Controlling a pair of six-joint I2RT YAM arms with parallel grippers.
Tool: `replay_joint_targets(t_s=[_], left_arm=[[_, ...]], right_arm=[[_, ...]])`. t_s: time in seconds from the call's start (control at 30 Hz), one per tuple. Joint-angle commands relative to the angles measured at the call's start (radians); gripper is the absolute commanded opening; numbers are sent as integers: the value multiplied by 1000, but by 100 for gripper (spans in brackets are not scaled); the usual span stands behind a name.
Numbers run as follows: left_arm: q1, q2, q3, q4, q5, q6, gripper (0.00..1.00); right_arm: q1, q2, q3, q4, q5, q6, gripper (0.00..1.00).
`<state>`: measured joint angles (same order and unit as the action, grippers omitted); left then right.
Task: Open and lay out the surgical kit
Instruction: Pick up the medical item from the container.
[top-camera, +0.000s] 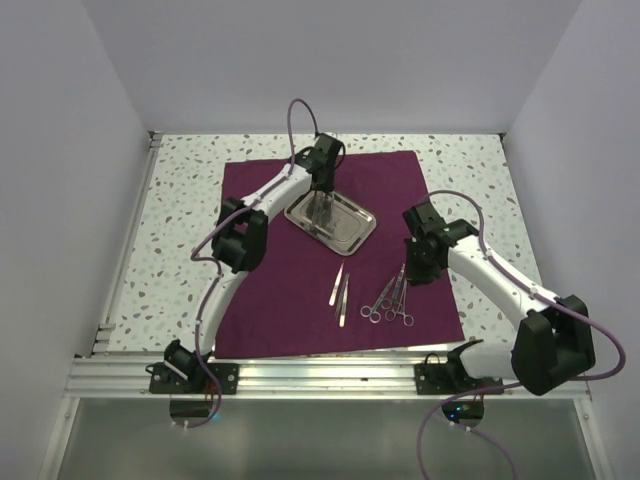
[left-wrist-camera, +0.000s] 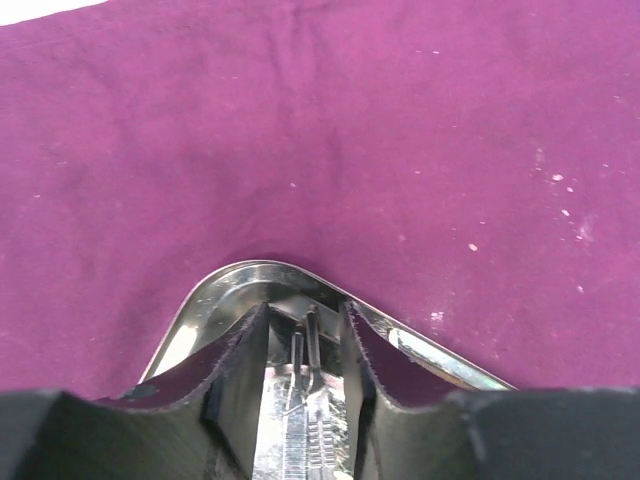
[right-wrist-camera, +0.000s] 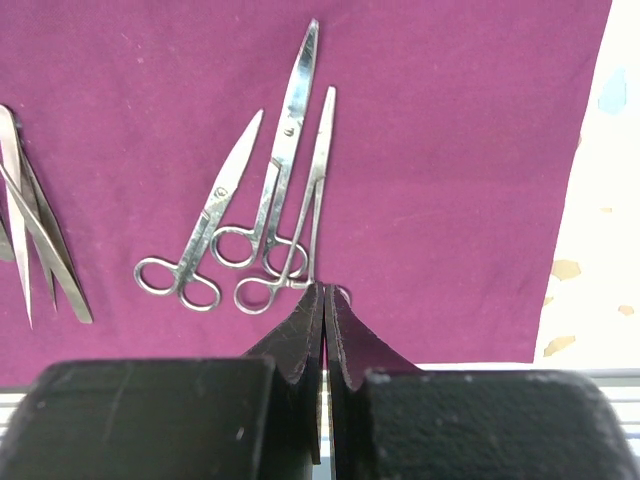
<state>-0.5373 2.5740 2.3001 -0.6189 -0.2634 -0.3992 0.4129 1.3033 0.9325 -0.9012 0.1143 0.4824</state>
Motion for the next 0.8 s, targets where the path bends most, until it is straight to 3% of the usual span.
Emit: replay_joint_targets(t_s=[0.0,0.13,0.37,0.63,0.77], left_arm=[[3,60,3,-64,-56,42,36],[3,84,-7,-113,-31,42,26],[2,81,-100,-143,52,22,19],[-1,89,-123,-173,110,20,0],[-1,71,-120,-174,127,22,0]], right_arm=[[-5,19,46,21,10,-16,0],[-3,37,49,33,4,-16,0],[-5,37,37,50,8,-22,0],[-6,27,22,59,-2,-24,0],[-6,17,22,61,-5,-24,0]])
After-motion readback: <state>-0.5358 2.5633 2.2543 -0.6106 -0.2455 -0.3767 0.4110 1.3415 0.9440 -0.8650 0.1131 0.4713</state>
